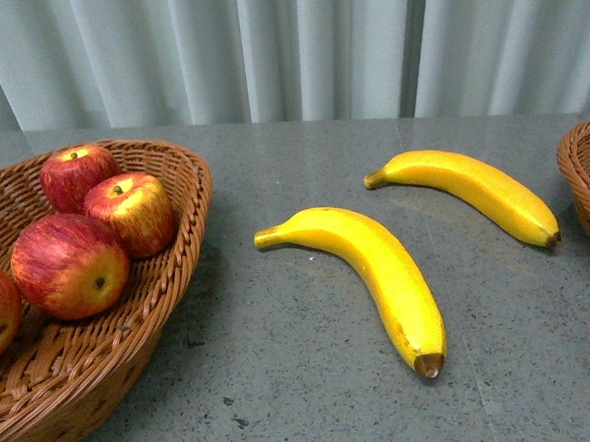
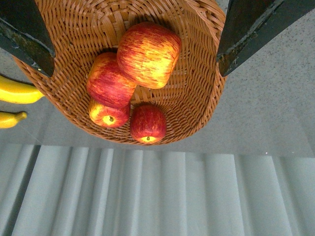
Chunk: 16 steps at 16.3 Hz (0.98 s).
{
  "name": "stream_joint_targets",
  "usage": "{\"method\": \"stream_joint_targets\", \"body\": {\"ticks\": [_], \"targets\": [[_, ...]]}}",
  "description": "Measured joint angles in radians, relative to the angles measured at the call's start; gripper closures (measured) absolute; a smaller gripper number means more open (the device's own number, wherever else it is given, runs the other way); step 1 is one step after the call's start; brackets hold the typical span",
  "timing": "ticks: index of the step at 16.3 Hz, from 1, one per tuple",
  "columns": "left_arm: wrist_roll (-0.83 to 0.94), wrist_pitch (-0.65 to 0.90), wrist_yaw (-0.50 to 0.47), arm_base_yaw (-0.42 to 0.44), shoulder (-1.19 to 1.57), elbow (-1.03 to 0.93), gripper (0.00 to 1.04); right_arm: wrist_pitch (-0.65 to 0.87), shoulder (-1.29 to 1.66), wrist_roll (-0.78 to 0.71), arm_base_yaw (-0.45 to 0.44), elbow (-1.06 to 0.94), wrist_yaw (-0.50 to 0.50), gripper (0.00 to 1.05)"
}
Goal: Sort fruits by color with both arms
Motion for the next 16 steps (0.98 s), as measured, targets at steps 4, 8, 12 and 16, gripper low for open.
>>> {"method": "stream_joint_targets", "body": {"ticks": [4,8,12,16], "targets": [[0.0,0.0,0.0,0.0,0.0,0.0,0.07,0.0,0.0,0.0,0.0,0.0,0.0,0.07],[0.0,0.0,0.0,0.0,0.0,0.0,0.07,0.497,0.324,0.171,0.021,0.019,0.071,0.07],[0.0,0.0,0.0,0.0,0.0,0.0,0.07,0.844,0.861,0.156,0.166,0.348,0.06,0.07],[0.0,0.0,0.0,0.0,0.0,0.0,0.07,0.661,1.28,0.124,0.367,0.685,0.052,0.07]]}}
